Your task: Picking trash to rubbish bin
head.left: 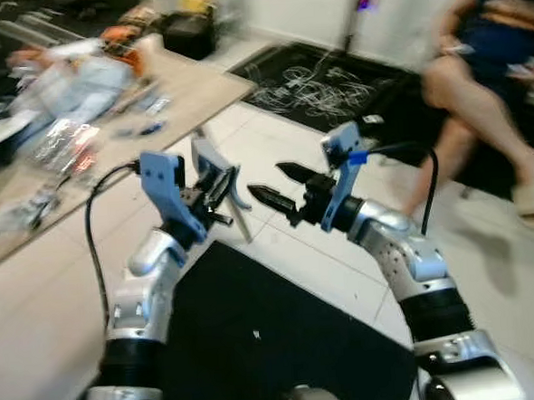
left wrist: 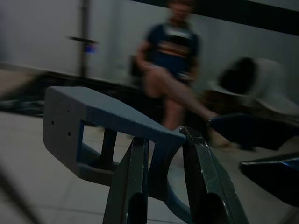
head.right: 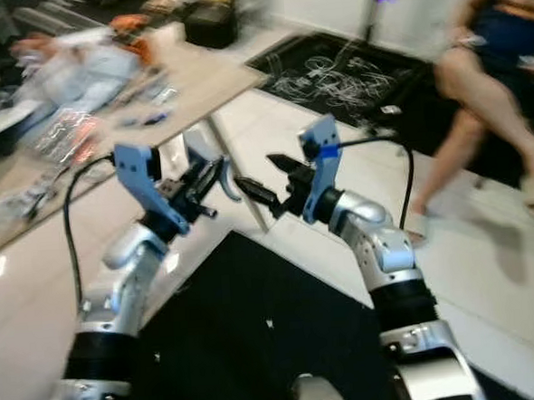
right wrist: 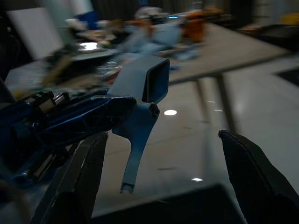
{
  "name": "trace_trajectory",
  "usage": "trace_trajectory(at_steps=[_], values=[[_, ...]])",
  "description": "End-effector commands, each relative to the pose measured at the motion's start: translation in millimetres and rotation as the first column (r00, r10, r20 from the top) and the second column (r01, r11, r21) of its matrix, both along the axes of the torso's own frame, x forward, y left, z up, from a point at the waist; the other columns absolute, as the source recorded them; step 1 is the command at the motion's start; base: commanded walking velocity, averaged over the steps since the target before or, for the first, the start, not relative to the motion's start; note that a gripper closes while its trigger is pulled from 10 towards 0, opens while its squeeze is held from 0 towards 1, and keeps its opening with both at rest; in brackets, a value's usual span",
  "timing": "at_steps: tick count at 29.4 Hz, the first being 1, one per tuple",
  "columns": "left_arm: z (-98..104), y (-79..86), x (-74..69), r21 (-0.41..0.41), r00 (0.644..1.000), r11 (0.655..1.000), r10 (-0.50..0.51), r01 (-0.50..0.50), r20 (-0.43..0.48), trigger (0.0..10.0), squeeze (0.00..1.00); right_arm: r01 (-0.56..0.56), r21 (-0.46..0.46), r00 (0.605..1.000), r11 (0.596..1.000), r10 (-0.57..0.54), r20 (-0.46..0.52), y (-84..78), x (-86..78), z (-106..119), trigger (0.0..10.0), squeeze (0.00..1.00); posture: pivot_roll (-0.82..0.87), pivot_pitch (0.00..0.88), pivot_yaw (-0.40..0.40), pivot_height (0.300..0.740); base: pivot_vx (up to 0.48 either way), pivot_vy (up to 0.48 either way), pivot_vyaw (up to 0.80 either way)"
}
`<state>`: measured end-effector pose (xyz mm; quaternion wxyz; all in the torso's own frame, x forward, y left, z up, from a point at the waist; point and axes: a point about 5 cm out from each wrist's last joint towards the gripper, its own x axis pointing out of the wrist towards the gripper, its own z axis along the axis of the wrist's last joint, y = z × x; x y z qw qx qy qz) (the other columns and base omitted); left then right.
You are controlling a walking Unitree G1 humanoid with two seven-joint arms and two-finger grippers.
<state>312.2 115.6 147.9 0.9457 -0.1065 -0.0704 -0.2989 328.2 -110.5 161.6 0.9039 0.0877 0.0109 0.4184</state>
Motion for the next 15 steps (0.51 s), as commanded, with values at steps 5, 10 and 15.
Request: trace_trajectory(at_steps=[5,10,15], values=[[-2.5,3.5,1.6,0.047,1.000,0.999,0.005,-0.005,0.012,10.0,0.00,0.004,-0.010,1.000,1.000,-0.004,0.004,2.2,1.9,-1.4,10.0,0.00,-0.06,0.000,-0.015,0.740,0.000,0.000,-0.78],[-4.1,3.0,1.8,0.060,1.000,0.998,-0.003,0.002,0.014,10.0,0.00,0.005,-0.009,1.000,1.000,-0.005,0.001,2.0,2.5,-2.2,10.0,0.00,-0.06,0.000,-0.015,0.740,0.000,0.000,-0.77],[-4.4,3.1,1.9,0.063,1.000,0.998,-0.004,0.003,0.017,10.0,0.00,0.005,-0.008,1.000,1.000,-0.005,0.001,2.2,2.6,-2.4,10.0,0.00,-0.06,0.000,-0.014,0.740,0.000,0.000,-0.77]])
